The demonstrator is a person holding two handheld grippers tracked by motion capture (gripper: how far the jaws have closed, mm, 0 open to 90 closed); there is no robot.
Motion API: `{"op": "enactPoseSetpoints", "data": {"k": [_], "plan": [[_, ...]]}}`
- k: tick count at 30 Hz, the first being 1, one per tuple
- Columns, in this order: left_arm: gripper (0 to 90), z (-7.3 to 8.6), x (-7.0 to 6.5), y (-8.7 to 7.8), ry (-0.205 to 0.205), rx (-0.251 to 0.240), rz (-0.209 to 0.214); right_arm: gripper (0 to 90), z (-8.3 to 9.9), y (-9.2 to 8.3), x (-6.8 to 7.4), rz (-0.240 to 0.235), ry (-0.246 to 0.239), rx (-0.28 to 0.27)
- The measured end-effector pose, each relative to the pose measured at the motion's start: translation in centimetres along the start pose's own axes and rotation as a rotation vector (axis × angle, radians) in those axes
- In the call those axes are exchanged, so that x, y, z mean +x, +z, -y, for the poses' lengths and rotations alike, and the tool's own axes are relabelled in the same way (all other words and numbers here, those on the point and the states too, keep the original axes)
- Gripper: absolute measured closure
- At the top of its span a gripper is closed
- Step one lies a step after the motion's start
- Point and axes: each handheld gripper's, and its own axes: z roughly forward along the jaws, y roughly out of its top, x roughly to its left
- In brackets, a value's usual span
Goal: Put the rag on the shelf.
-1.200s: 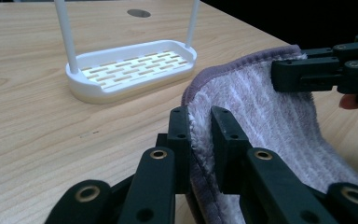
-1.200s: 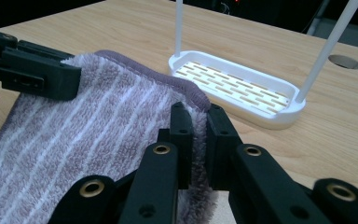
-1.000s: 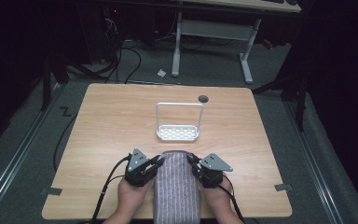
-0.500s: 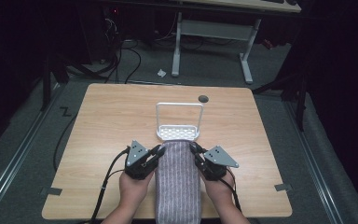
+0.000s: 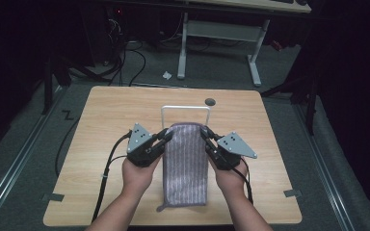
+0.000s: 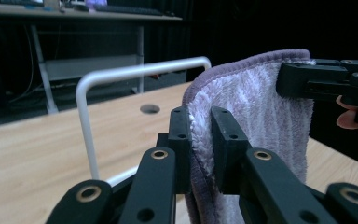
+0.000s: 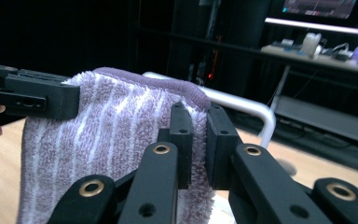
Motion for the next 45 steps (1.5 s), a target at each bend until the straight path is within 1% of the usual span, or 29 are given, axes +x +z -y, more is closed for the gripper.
{"op": "enactPoseSetpoints", "data": {"k": [2,7,12,14,17,20,23,24,25,26,27,29,30,31,33,36,37,38,39,40,41,42,44,45], "plan": [[79.3,-1.1,0.0,0.2,0.02,-0.017,-0.005,83.4,-0.9,0.1,-0.2,0.005,0.004,-0.016],[79.4,-3.4,0.3,0.4,0.042,-0.051,-0.009,83.4,-2.9,0.4,-0.8,0.015,0.004,-0.044],[79.3,-5.3,0.4,0.6,0.089,-0.084,-0.006,83.6,-4.6,0.6,-1.3,0.025,0.011,-0.075],[79.3,-5.9,0.7,0.8,0.096,-0.09,-0.005,83.6,-5.2,0.7,-1.7,0.029,0.012,-0.089],[79.3,-6.7,1.0,1.3,0.123,-0.093,-0.008,83.6,-6.2,1.0,-2.3,0.036,0.021,-0.102],[79.3,-7.3,1.6,2.1,0.127,-0.091,-0.001,83.6,-7.1,1.5,-2.8,0.047,0.016,-0.106],[79.3,-7.7,2.1,3.1,0.137,-0.091,-0.003,83.8,-7.7,2.4,-3.4,0.064,0.014,-0.103],[79.3,-7.8,2.4,3.4,0.16,-0.094,-0.012,83.9,-7.8,2.6,-3.6,0.07,0.011,-0.103],[79.3,-7.9,2.6,3.9,0.167,-0.091,-0.014,84.1,-7.9,2.9,-3.8,0.075,0.015,-0.104],[79.3,-8.0,2.8,4.2,0.16,-0.09,-0.007,84.1,-8.1,3.4,-4.1,0.077,0.024,-0.108],[79.4,-8.2,3.4,4.7,0.152,-0.09,0.003,84.1,-8.1,3.7,-4.3,0.08,0.031,-0.11],[79.5,-8.3,3.9,5.3,0.151,-0.083,-0.005,84.1,-8.2,4.8,-5.0,0.076,0.068,-0.111],[79.5,-8.5,4.2,5.6,0.145,-0.078,-0.012,84.1,-8.2,5.2,-5.2,0.072,0.078,-0.111],[79.5,-8.5,4.4,5.8,0.147,-0.083,-0.021,84.1,-8.3,5.9,-5.4,0.072,0.088,-0.109],[79.5,-8.9,5.1,6.2,0.147,-0.081,-0.038,84.0,-8.5,6.7,-5.7,0.067,0.091,-0.11],[79.4,-9.3,6.3,6.9,0.138,-0.09,-0.043,84.0,-8.7,8.1,-6.0,0.068,0.082,-0.106],[79.5,-9.5,6.7,7.1,0.124,-0.084,-0.043,83.9,-8.8,8.5,-6.1,0.068,0.076,-0.102],[79.5,-9.6,7.2,7.5,0.111,-0.074,-0.028,83.9,-8.9,8.9,-6.3,0.067,0.077,-0.097],[79.6,-9.8,7.7,7.8,0.097,-0.068,-0.026,84.0,-9.1,9.4,-6.4,0.067,0.069,-0.086],[79.6,-9.9,8.1,8.1,0.095,-0.07,-0.03,83.9,-9.2,9.8,-6.6,0.063,0.059,-0.072],[79.6,-10.0,8.4,8.3,0.106,-0.064,-0.034,83.9,-9.3,10.1,-6.9,0.062,0.047,-0.066],[79.6,-10.1,8.6,8.6,0.115,-0.06,-0.044,83.8,-9.4,10.4,-7.1,0.057,0.051,-0.062],[79.4,-10.3,9.0,9.2,0.116,-0.057,-0.058,83.9,-9.4,11.1,-7.2,0.073,0.029,-0.049],[79.4,-10.3,9.2,9.5,0.109,-0.059,-0.06,83.9,-9.3,11.5,-7.2,0.083,0.022,-0.047]]}}
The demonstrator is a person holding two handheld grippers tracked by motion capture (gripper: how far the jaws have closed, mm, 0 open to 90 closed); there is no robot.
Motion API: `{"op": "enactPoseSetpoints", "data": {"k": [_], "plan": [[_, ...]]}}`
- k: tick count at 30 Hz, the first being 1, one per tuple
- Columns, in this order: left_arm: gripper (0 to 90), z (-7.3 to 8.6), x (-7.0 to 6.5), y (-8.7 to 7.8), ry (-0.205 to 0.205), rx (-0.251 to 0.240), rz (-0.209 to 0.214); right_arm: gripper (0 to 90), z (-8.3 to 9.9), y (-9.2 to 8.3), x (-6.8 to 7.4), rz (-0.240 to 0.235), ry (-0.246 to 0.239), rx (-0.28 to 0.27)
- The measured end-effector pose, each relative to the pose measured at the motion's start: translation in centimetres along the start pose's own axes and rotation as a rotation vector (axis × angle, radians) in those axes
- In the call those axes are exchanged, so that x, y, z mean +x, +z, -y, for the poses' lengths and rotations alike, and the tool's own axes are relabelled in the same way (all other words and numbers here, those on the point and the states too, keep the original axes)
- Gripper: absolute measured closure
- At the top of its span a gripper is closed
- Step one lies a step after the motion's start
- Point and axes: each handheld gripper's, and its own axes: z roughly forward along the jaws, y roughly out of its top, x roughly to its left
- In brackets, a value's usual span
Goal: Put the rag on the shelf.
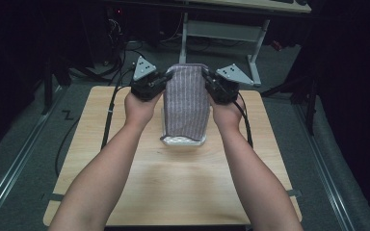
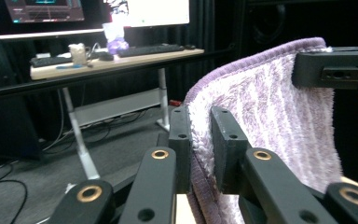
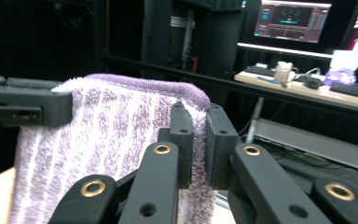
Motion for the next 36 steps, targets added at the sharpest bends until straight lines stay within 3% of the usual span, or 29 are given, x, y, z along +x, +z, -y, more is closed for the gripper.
{"op": "enactPoseSetpoints", "data": {"k": [3,8,12,18,20,22,25,32,36], "plan": [[79.4,-0.1,0.6,1.1,-0.009,0.023,-0.025,83.9,0.0,1.1,0.0,0.028,-0.034,0.011],[78.6,0.2,1.4,3.2,-0.009,0.088,-0.058,83.6,0.3,3.0,-0.4,0.056,-0.046,0.049],[77.5,1.4,2.0,4.6,-0.065,0.146,-0.062,83.0,1.7,4.9,-0.8,0.069,-0.065,0.133],[75.1,3.2,2.1,5.9,-0.1,0.253,-0.08,80.9,3.3,6.2,-0.8,0.079,-0.07,0.201],[71.4,3.6,2.2,6.1,-0.111,0.267,-0.06,77.7,3.8,6.5,-0.8,0.073,-0.059,0.23],[63.3,3.8,2.5,5.9,-0.137,0.266,-0.027,70.0,4.2,6.5,-0.8,0.065,-0.065,0.237],[58.1,4.0,2.7,5.3,-0.161,0.237,-0.027,63.1,4.5,6.4,-0.9,0.052,-0.062,0.247],[57.2,4.1,2.8,3.8,-0.167,0.224,-0.049,60.9,4.2,5.6,-0.8,0.033,-0.047,0.231],[56.2,3.8,2.9,2.6,-0.166,0.21,-0.056,60.9,4.0,4.9,-0.8,0.05,-0.08,0.22]]}}
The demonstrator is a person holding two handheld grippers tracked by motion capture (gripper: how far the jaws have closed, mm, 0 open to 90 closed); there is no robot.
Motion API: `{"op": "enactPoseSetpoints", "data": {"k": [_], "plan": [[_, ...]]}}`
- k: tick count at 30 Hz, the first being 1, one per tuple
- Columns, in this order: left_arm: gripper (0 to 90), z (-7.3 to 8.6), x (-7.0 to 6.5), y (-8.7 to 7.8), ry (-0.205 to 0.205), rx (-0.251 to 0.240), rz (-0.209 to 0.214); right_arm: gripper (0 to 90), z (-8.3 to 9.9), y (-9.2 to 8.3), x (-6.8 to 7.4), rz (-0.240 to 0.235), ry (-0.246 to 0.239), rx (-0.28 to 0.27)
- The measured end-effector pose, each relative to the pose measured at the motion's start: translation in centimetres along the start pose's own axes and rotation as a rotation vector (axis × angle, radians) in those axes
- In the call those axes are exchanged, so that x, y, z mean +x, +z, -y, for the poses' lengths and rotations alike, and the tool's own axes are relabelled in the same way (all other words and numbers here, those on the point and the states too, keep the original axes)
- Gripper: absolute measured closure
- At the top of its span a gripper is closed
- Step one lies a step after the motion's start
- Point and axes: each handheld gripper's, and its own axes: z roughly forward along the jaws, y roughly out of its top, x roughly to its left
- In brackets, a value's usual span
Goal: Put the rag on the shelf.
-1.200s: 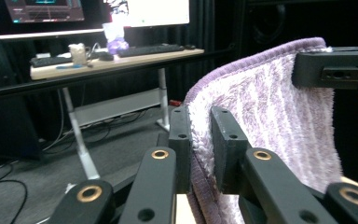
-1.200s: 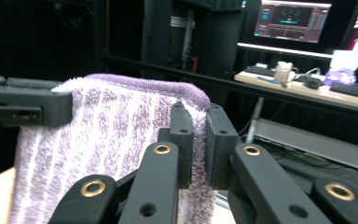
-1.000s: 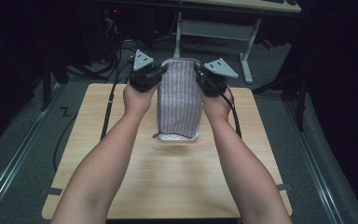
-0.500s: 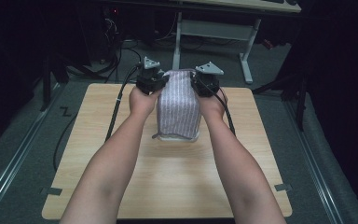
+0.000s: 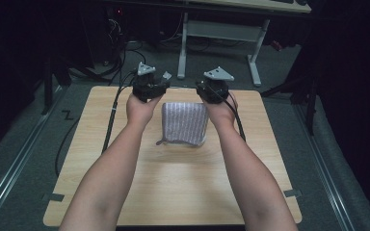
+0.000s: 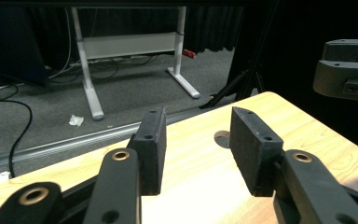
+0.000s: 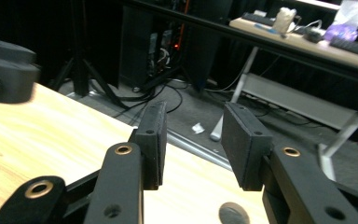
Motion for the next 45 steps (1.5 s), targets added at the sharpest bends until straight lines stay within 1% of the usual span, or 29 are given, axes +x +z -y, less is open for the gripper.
{"op": "enactPoseSetpoints", "data": {"k": [1,4,6,8,9,10,12,14,15,16,17,18,19,23,24,26,27,29,30,34,35,36,38,39,41,42,44,45], "plan": [[56.3,0.0,0.0,-0.2,-0.003,-0.006,0.004,61.0,0.0,-0.2,-0.1,0.004,-0.001,-0.004],[56.7,-0.2,0.0,-1.1,-0.001,-0.023,-0.001,61.0,0.0,-0.6,-0.4,-0.003,0.022,-0.001],[56.6,-0.2,0.0,-1.5,-0.002,-0.024,-0.003,61.1,0.1,-1.0,-0.6,-0.001,0.025,-0.004],[56.3,-0.2,0.0,-2.0,-0.009,-0.02,0.001,60.1,0.2,-1.3,-0.5,-0.015,0.035,0.002],[56.0,-0.1,0.0,-2.4,-0.014,-0.025,0.004,59.5,0.1,-1.5,-0.5,-0.03,0.041,0.011],[56.0,0.0,-0.1,-2.6,-0.013,-0.033,0.008,59.5,0.2,-1.9,-0.4,-0.035,0.039,0.005],[56.0,0.4,-0.3,-3.3,-0.001,-0.042,0.018,58.9,0.5,-2.6,-0.2,-0.038,0.036,-0.008],[55.6,0.8,-0.5,-3.8,0.017,-0.038,0.024,58.2,0.8,-3.3,-0.1,-0.055,0.055,-0.012],[55.1,1.1,-0.5,-4.1,0.017,-0.037,0.029,58.1,1.0,-3.7,-0.1,-0.054,0.054,-0.017],[54.9,1.3,-0.5,-4.4,0.011,-0.03,0.036,57.9,1.2,-4.4,-0.3,-0.056,0.056,-0.024],[54.9,1.4,-0.5,-4.6,0.016,-0.013,0.04,57.9,1.2,-4.4,-0.3,-0.056,0.056,-0.024],[54.8,1.7,-0.6,-4.8,0.036,-0.003,0.028,57.4,1.4,-4.7,-0.4,-0.058,0.058,-0.023],[54.8,1.9,-0.7,-5.0,0.044,-0.004,0.024,57.2,1.5,-5.0,-0.5,-0.059,0.059,-0.019],[53.1,2.6,-1.0,-5.8,0.056,0.012,0.03,55.5,1.8,-6.0,-0.9,-0.063,0.06,-0.014],[52.6,2.8,-1.1,-6.1,0.069,0.012,0.025,55.1,1.9,-6.4,-1.0,-0.068,0.064,-0.021],[51.4,3.1,-1.1,-6.4,0.07,0.015,0.026,54.7,2.2,-7.1,-1.1,-0.085,0.078,-0.029],[51.0,3.3,-1.1,-6.6,0.075,0.021,0.026,54.3,2.4,-7.4,-1.2,-0.086,0.078,-0.029],[49.6,3.6,-1.1,-6.7,0.073,0.033,0.029,53.7,3.0,-8.1,-1.2,-0.085,0.068,-0.031],[48.6,3.8,-1.0,-6.7,0.077,0.049,0.032,53.1,3.2,-8.2,-1.2,-0.088,0.067,-0.026],[47.3,4.6,-0.7,-6.9,0.093,0.081,0.012,51.5,4.4,-9.0,-1.4,-0.084,0.057,-0.001],[47.0,4.8,-0.5,-6.9,0.09,0.09,0.008,50.8,4.8,-9.1,-1.5,-0.082,0.056,0.005],[46.7,5.2,-0.3,-6.9,0.085,0.105,0.005,50.0,5.1,-9.2,-1.6,-0.088,0.056,0.023],[46.3,5.9,0.0,-6.8,0.069,0.118,0.006,50.0,5.9,-9.4,-1.8,-0.087,0.063,0.03],[46.3,6.1,0.1,-6.7,0.066,0.125,0.006,49.3,6.3,-9.5,-1.9,-0.084,0.059,0.041],[45.7,7.0,0.3,-6.4,0.063,0.163,0.011,47.9,6.8,-9.6,-2.0,-0.091,0.055,0.071],[45.4,7.5,0.3,-6.3,0.063,0.17,0.015,47.6,7.1,-9.7,-2.0,-0.097,0.055,0.084],[45.4,8.3,0.2,-6.1,0.055,0.185,0.027,47.9,7.8,-9.9,-2.0,-0.09,0.053,0.072],[45.1,8.9,0.1,-6.0,0.054,0.195,0.034,47.1,8.1,-9.9,-1.9,-0.092,0.048,0.086]]}}
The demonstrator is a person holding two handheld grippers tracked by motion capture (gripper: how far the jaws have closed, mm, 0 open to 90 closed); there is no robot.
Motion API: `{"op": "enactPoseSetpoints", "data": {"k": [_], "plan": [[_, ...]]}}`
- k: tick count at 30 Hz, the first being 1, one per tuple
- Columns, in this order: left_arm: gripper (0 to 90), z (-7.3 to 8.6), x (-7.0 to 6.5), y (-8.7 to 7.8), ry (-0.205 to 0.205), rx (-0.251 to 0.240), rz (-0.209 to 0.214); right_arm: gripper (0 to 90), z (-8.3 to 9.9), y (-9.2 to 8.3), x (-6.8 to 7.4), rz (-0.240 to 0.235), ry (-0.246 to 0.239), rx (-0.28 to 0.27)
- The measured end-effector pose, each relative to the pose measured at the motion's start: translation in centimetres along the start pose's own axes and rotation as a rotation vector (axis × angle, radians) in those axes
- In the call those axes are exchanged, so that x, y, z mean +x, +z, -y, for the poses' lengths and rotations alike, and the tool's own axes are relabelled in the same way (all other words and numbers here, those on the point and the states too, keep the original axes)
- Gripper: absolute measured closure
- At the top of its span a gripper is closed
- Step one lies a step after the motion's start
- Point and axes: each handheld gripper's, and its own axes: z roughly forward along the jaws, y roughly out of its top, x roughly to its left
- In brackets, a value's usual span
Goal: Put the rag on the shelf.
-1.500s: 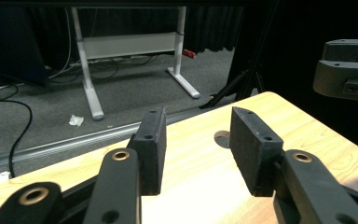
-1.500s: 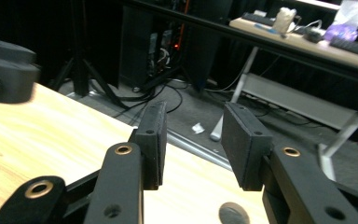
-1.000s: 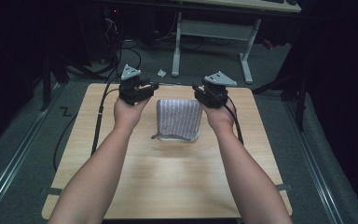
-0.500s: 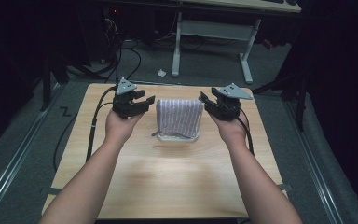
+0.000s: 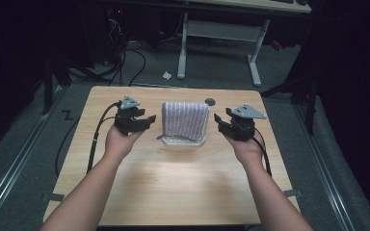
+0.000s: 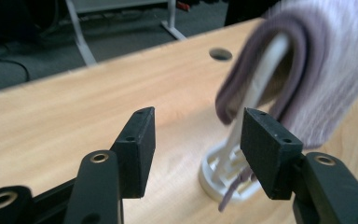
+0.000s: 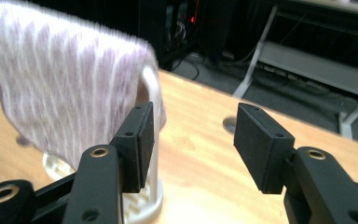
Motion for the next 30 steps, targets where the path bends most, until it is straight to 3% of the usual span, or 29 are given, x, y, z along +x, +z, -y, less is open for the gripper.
{"op": "enactPoseSetpoints", "data": {"k": [6,12,16,19,20,21,22,23,24,28,30], "plan": [[43.6,3.5,-1.0,0.7,-0.011,0.042,0.055,46.5,3.0,0.1,1.1,-0.024,-0.019,0.051],[40.6,8.1,-2.5,0.5,-0.008,0.106,0.11,46.3,6.6,0.0,2.4,-0.057,0.022,0.101],[41.0,11.4,-3.4,-1.6,0.012,0.141,0.108,45.7,9.4,-1.0,3.0,-0.065,0.069,0.134],[40.7,14.4,-4.1,-4.7,0.007,0.117,0.094,44.5,12.0,-2.8,3.7,-0.058,0.071,0.145],[40.5,15.6,-4.3,-5.6,-0.005,0.1,0.102,46.3,13.1,-3.8,4.1,-0.043,0.06,0.124],[42.2,16.1,-4.3,-6.2,-0.034,0.131,0.115,48.9,14.2,-4.8,4.4,-0.034,0.044,0.118],[39.5,16.0,-4.3,-6.6,-0.055,0.146,0.139,45.1,14.7,-5.4,4.5,-0.033,0.021,0.153],[37.4,16.0,-4.3,-7.2,-0.056,0.106,0.145,44.8,14.6,-5.8,4.5,-0.035,0.01,0.163],[38.2,16.0,-4.2,-7.4,-0.056,0.097,0.142,46.5,14.7,-6.5,4.4,-0.006,-0.003,0.14],[36.5,16.0,-3.8,-6.4,-0.077,0.132,0.163,45.9,14.8,-6.5,3.9,0.006,0.056,0.153],[35.7,16.0,-3.9,-6.1,-0.062,0.145,0.163,45.8,14.7,-6.2,4.0,0.007,0.054,0.152]]}}
